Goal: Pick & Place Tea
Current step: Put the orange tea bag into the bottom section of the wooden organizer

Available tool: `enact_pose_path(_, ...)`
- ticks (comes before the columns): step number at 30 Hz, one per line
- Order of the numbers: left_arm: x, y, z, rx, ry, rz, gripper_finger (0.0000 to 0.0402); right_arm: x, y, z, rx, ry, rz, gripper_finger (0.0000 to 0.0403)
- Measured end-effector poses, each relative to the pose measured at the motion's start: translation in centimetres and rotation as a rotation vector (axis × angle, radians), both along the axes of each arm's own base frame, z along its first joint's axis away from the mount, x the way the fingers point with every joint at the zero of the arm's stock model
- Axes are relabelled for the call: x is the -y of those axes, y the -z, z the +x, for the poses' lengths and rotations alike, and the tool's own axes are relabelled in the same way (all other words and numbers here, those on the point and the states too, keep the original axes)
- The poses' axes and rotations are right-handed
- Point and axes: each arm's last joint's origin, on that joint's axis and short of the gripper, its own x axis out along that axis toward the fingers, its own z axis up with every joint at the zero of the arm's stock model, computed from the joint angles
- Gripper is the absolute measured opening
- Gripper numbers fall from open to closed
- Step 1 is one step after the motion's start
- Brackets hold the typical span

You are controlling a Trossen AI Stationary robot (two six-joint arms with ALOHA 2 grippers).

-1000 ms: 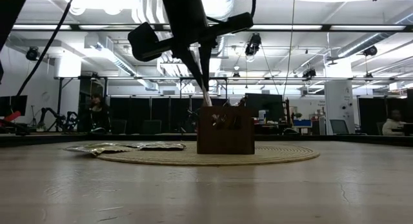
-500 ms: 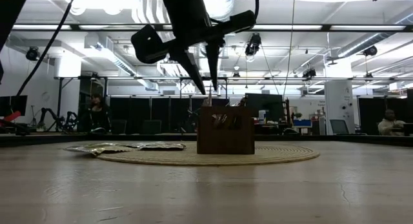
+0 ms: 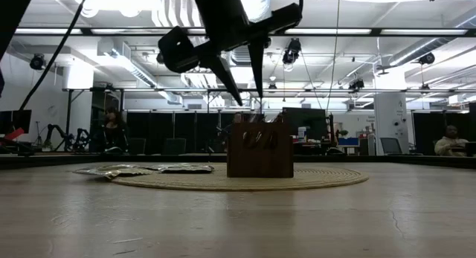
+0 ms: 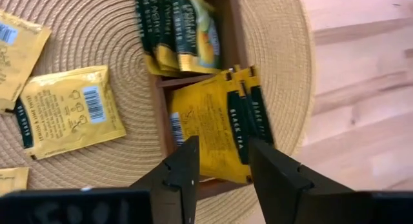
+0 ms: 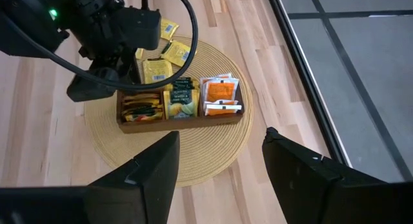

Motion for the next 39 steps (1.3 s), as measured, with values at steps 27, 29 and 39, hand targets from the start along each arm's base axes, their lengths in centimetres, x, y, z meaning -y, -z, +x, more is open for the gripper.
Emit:
enact_pose_path(27, -1.0, -1.1, 1.6, 0.088, 0.19, 0.097, 0.0, 0.0, 0.1, 0.1, -0.003, -0.001, -0.003, 0.0219)
enact_pose_path(29, -1.3, -0.4, 1.7, 0.067, 0.195, 0.085, 0.0, 0.0, 0.1, 0.1, -0.002, 0.001, -0.001, 0.0219)
enact_pose_path(39, -1.3, 1.8, 1.0, -0.007, 0.214, 0.029, 0.0, 0.0, 0.1, 0.1, -0.001, 0.002, 0.0, 0.0219)
